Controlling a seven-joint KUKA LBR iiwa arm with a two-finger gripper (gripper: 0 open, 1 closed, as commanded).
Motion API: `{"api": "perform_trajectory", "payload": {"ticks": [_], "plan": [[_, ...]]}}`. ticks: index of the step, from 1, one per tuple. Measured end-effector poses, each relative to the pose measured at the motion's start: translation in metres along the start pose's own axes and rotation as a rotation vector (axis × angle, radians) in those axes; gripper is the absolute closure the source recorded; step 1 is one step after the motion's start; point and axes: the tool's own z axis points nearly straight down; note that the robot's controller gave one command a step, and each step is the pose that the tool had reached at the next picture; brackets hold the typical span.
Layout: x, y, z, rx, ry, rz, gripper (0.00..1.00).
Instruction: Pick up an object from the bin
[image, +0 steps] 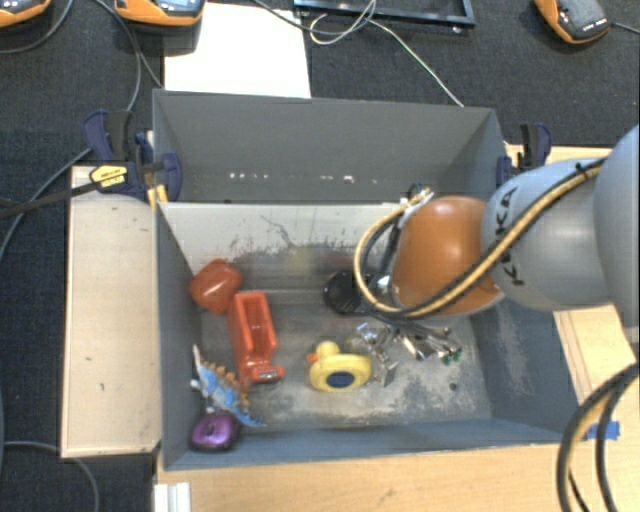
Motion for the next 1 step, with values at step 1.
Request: {"api": "perform_trajectory", "payload": {"ticks": [1], "plan": [[-0.0016,-0.0103,-0.0002,0.001,-0.004,0.016,1.00]]}}
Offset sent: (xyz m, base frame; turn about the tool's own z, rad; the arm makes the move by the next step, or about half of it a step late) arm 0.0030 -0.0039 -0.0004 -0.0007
